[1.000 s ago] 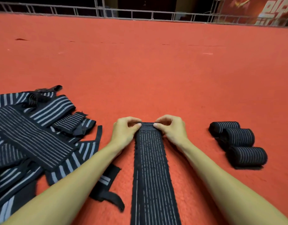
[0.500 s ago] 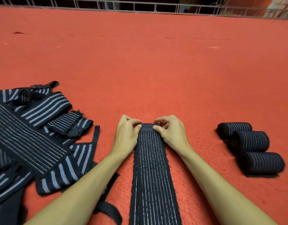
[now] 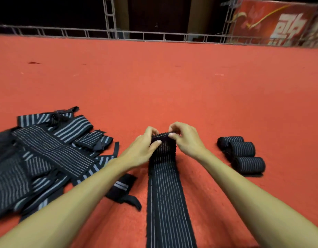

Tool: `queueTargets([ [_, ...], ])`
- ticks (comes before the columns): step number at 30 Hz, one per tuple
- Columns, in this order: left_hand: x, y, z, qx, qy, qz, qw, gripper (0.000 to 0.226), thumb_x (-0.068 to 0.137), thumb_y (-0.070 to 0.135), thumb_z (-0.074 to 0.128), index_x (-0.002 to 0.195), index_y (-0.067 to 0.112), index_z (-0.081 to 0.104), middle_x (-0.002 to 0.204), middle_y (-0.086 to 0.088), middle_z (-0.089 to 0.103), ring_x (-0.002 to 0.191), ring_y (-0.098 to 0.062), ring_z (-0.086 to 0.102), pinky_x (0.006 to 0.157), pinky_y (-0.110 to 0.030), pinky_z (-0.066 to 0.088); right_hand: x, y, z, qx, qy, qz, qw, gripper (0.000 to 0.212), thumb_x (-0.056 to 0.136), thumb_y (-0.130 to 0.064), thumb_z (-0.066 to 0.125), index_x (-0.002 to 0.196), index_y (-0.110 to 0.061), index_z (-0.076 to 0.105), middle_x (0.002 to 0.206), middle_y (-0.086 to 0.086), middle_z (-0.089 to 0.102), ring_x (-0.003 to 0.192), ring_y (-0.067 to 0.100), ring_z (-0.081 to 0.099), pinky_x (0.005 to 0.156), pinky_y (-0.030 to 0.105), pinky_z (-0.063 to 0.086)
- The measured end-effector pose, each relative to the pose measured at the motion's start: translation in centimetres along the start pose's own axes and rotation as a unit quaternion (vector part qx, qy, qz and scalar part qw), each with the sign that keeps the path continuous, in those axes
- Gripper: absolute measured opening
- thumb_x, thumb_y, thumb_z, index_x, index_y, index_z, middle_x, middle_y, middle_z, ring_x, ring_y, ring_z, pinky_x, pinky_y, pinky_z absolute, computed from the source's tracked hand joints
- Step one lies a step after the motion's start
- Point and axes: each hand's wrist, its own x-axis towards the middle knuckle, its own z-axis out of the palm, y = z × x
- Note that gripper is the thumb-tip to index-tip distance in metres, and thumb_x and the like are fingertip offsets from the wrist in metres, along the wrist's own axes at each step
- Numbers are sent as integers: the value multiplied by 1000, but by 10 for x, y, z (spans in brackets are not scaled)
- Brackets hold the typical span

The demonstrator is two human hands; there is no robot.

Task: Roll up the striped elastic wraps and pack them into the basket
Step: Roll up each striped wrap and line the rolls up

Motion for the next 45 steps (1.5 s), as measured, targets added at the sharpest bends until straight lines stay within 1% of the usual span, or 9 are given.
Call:
queueTargets([
  [4,-23,37,-33,-7,-23,3,1000,12,100,17,45,107,12,54,79,-3,62,47,-10,58,56,-31,49,-22,-40,-42,2,-42,-26,999,13,88,-10,62,86,-20,56,83,-7,60,80,12,54,70,19,35],
  [7,-45,65,-52,-181,-86,-37,979,14,100,9,44,101,6,57,75,-7,57,49,-19,56,52,-33,50,-46,-68,-70,94,-71,6,993,14,88,-7,62,81,-18,59,76,-2,60,65,11,55,57,23,44],
  [9,-63,87,-67,-311,-142,-66,938,18,99,7,45,108,-4,57,73,-7,54,51,-12,52,48,-25,51,-64,-87,-91,241,-118,48,962,16,89,-3,60,79,-14,59,67,-1,55,51,7,48,43,19,36],
  [14,-94,137,-104,-446,-208,-24,870,31,93,10,48,120,-4,54,62,4,55,45,-2,50,44,-11,45,-92,-126,-132,448,-166,-5,878,7,83,-14,64,78,-19,64,70,0,56,54,13,46,48,24,33],
  [26,-36,89,-44,-253,93,-72,960,11,99,18,49,106,15,56,94,-4,61,76,-12,56,59,-25,45,-55,-66,-82,364,-49,92,925,18,96,-25,58,87,-10,62,65,1,52,47,8,48,46,21,43],
  [31,0,45,-10,-205,120,-14,971,10,98,11,47,99,17,55,86,8,56,76,-4,50,67,-21,40,-23,-31,-42,328,-29,122,936,37,97,-45,49,82,-13,62,59,-3,48,46,9,45,43,21,39],
  [36,17,-1,29,-263,160,-25,951,28,90,-5,53,85,22,57,89,4,62,87,-9,57,85,-22,44,-3,13,13,279,39,126,951,50,93,-46,55,49,-23,56,50,-12,43,53,10,40,53,28,29],
  [40,17,-26,53,-267,169,-27,948,27,88,-6,57,86,22,61,91,6,66,88,-2,61,85,-15,44,-6,40,46,310,29,134,941,44,94,-39,57,66,-7,66,61,-2,55,61,8,45,57,29,34],
  [45,13,-34,62,-325,155,-16,933,20,88,-1,61,93,17,67,95,10,69,91,1,62,84,-11,43,-12,50,53,385,43,108,916,29,94,-22,59,67,-13,63,58,-10,56,56,2,45,52,18,37],
])
